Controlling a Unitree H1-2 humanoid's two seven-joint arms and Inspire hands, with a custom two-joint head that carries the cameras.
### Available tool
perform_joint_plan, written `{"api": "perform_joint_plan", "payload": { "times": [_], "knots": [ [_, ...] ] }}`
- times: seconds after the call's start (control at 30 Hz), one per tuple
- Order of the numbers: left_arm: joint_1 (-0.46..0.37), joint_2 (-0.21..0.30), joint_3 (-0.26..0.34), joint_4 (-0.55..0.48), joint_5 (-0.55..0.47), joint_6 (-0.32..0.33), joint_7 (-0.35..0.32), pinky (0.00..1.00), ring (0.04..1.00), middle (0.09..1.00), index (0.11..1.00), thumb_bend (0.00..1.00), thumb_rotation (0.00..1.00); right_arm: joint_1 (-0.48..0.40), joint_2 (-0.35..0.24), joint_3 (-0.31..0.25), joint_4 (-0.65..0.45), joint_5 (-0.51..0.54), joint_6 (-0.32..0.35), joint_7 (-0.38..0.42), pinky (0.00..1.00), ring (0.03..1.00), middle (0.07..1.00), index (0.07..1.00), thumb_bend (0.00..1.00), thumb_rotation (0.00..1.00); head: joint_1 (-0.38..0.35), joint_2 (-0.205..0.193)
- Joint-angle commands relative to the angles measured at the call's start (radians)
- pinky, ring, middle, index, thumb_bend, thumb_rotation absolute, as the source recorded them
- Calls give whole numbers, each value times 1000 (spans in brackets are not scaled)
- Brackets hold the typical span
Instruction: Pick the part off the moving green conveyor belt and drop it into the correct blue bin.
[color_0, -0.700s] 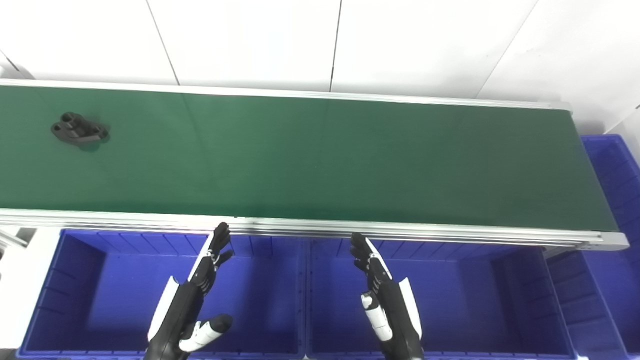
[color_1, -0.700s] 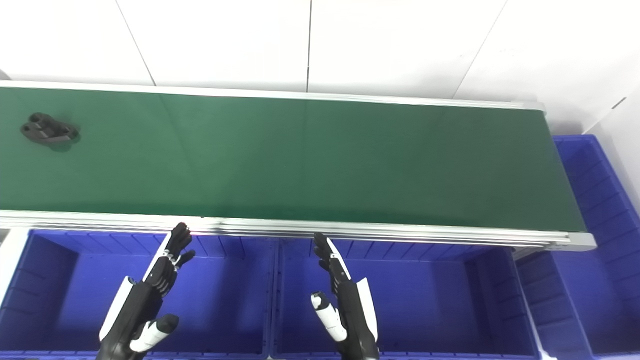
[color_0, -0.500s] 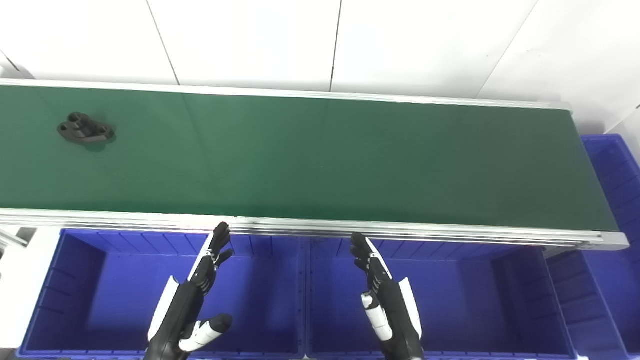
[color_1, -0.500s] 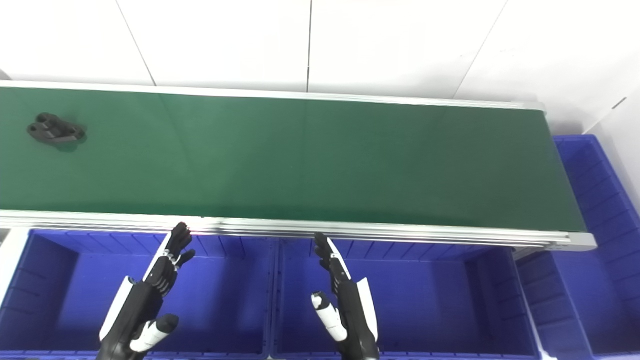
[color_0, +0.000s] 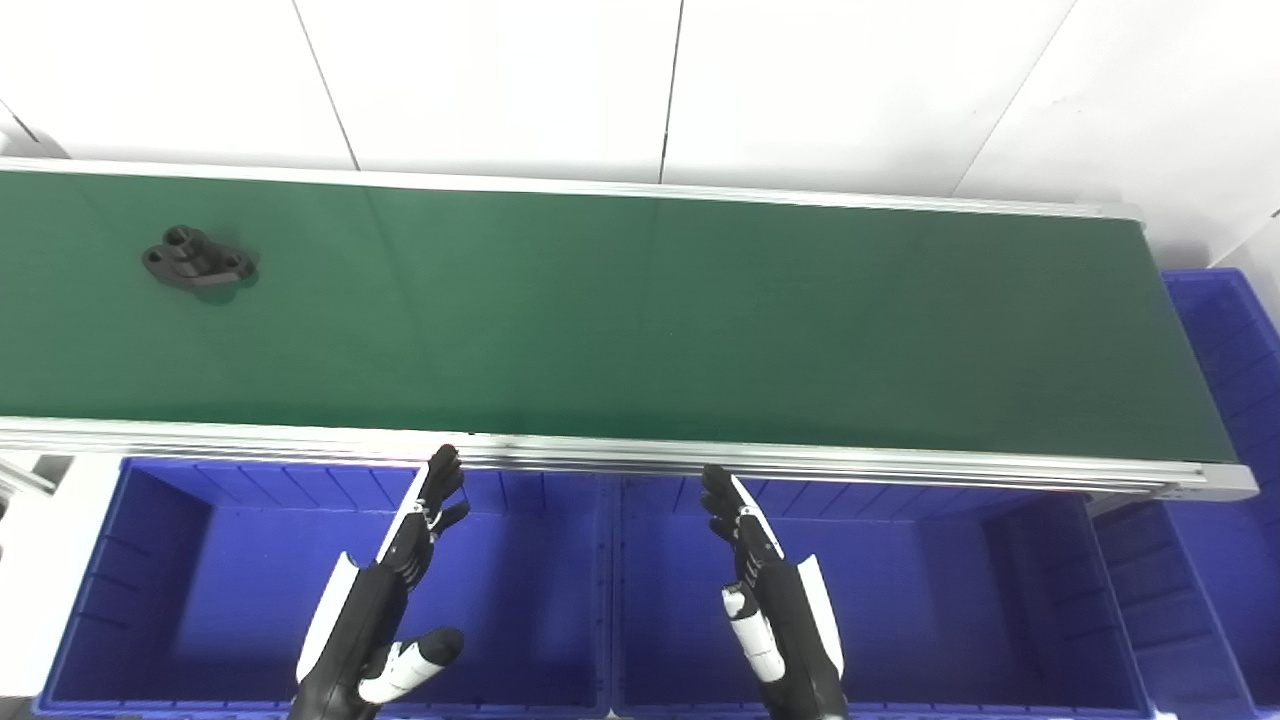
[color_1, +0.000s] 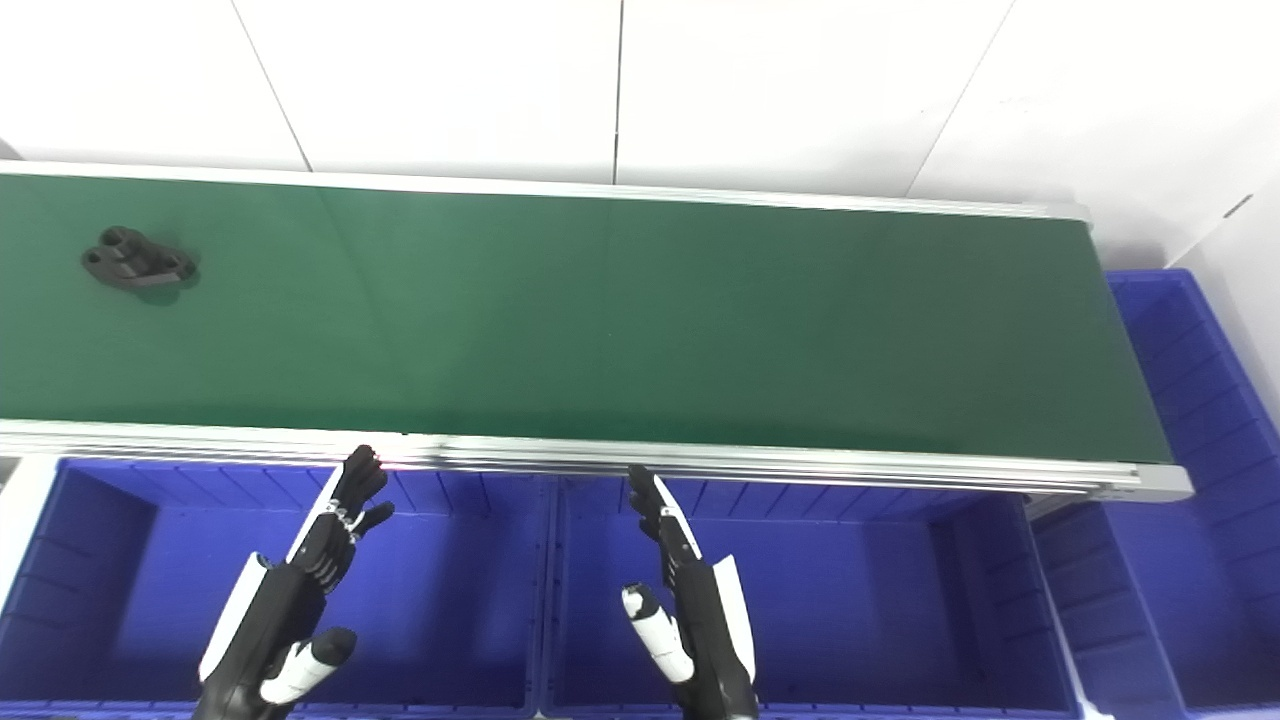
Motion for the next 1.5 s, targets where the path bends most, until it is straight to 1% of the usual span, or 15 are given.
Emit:
{"api": "perform_joint_plan", "payload": {
  "times": [0.0,0.43,0.67,0.8,0.83,0.87,0.9,0.93,0.97,1.0,1.03,1.07,1.2,1.37,1.47],
  "knots": [
    [2,-1,1,-13,-11,-23,7,937,993,1000,1000,770,839,9,6,4,-26,-4,-21,8,925,925,932,929,895,1000,1,0],
    [4,-5,6,-13,16,-23,21,921,983,1000,1000,762,850,9,12,4,-25,0,-15,10,928,921,930,934,888,1000,-1,0],
    [5,4,3,-20,-9,-21,0,946,996,1000,1000,770,835,10,12,2,-25,3,-13,10,924,917,929,935,888,1000,0,2],
    [3,-7,1,-14,3,-23,20,928,988,1000,1000,764,831,11,8,1,-25,8,-13,13,927,923,932,938,893,1000,4,-1],
    [2,-9,-3,-8,11,-23,26,925,986,1000,1000,767,834,10,5,-2,-19,8,-18,12,926,923,932,939,891,1000,25,-22],
    [2,-9,-6,-3,15,-23,30,923,985,1000,1000,769,837,9,3,-4,-13,9,-23,12,921,920,931,938,892,1000,25,-22],
    [0,-10,-12,4,20,-23,33,926,984,1000,1000,771,839,6,1,-8,-2,13,-31,11,919,919,931,937,893,1000,50,-48],
    [-2,-7,-17,8,22,-23,34,937,986,1000,1000,773,840,4,-1,-11,6,16,-38,11,918,918,931,937,899,1000,50,-48],
    [-6,-4,-26,17,28,-24,38,945,989,1000,1000,772,846,1,-3,-15,21,21,-50,10,916,917,933,938,905,1000,79,-80],
    [-7,-2,-31,23,30,-23,36,952,991,1000,1000,780,861,-1,-5,-18,31,23,-60,10,909,915,935,939,907,1000,79,-80],
    [-9,-3,-38,34,32,-23,38,953,991,1000,1000,797,867,-6,-9,-23,47,27,-73,9,905,912,935,940,905,1000,115,-115],
    [-6,-8,-41,44,37,-24,43,952,990,1000,1000,799,867,-10,-14,-29,66,33,-90,8,905,912,934,940,904,1000,130,-129],
    [-16,-22,-62,83,69,-24,84,873,956,1000,1000,825,859,-27,-31,-44,118,65,-131,18,918,912,930,931,873,1000,166,-182],
    [-37,-14,-96,130,54,-24,108,883,961,999,1000,823,830,-41,-42,-56,147,80,-138,15,917,910,926,929,869,1000,174,-216],
    [-51,-4,-123,148,97,-24,172,820,934,987,1000,820,857,-51,-48,-59,165,81,-138,7,917,905,918,924,872,1000,182,-236]
  ]
}}
